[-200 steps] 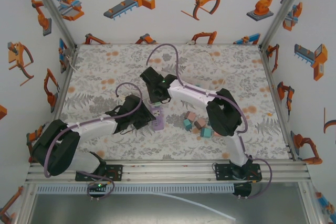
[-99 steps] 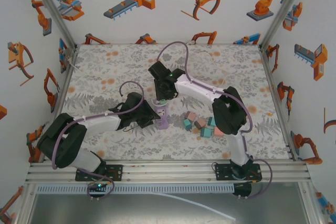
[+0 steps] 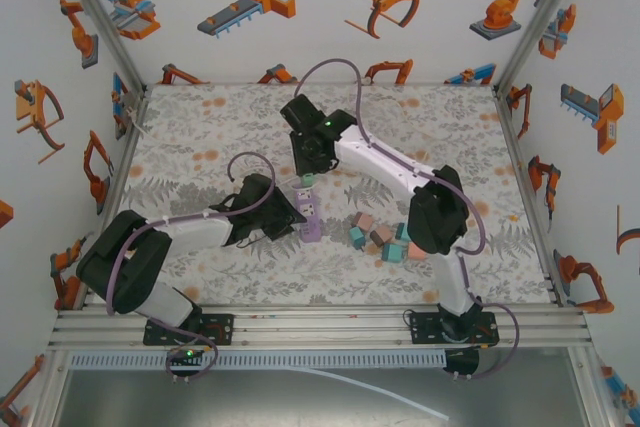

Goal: Pull the plug off the socket

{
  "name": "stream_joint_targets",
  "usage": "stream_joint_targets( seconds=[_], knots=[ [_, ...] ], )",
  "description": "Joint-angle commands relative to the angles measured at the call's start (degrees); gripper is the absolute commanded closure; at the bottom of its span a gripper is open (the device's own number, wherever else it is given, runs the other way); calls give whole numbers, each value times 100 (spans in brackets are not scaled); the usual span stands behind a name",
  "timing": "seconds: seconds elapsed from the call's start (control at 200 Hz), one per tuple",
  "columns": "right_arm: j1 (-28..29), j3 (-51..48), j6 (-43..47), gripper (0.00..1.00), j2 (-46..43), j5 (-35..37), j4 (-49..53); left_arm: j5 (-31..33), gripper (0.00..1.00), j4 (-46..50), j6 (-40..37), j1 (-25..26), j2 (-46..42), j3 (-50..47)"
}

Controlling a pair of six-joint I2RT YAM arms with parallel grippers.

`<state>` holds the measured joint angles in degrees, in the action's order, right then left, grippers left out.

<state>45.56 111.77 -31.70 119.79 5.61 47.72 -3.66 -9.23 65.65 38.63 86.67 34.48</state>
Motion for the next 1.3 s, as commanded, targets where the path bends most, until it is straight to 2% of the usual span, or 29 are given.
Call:
stream_joint_targets(
  seconds=[0.0, 0.155, 0.3, 0.426, 0.556, 0.656, 0.756, 0.856, 0.911, 1.076, 1.297],
  knots=[
    [5, -80, -34, 99, -548, -120, -160, 687, 48, 1243, -465, -45, 253, -407],
    [-3, -725, -54, 98, -1232, -50, -1006, 626, 43, 1120, -940, -40, -311, -364],
    [-54, -1448, -192, 98, -2034, 282, -1724, 585, 32, 953, -1633, -40, -1166, -257],
    [-245, -2524, -462, 98, -2976, 564, -2516, 623, 22, 1256, -2403, -43, -2006, -11],
    [-774, -3969, -1098, 98, -4056, 603, -3302, 513, 16, 1399, -3174, -8, -3028, 49],
    [-1393, -5232, -1725, 98, -4881, 324, -3884, 431, 11, 1390, -3624, 15, -3929, -123],
    [-1925, -6218, -2221, 99, -5525, 112, -4104, 594, 7, 1808, -3861, 22, -4710, -218],
    [-2315, -6968, -2461, 99, -5994, -49, -4193, 308, 2, 2271, -4190, 29, -5288, -229],
    [-2499, -7266, -2481, 99, -6112, -161, -4179, 144, 0, 2477, -4281, 39, -5540, -255],
    [-2940, -7789, -2215, 100, -5889, -869, -4347, -351, 3, 2680, -4417, 42, -5870, -275],
    [-3343, -7708, -906, 99, -4534, -2304, -5015, -1188, 3, 2326, -4662, 81, -5579, -193]
  ],
)
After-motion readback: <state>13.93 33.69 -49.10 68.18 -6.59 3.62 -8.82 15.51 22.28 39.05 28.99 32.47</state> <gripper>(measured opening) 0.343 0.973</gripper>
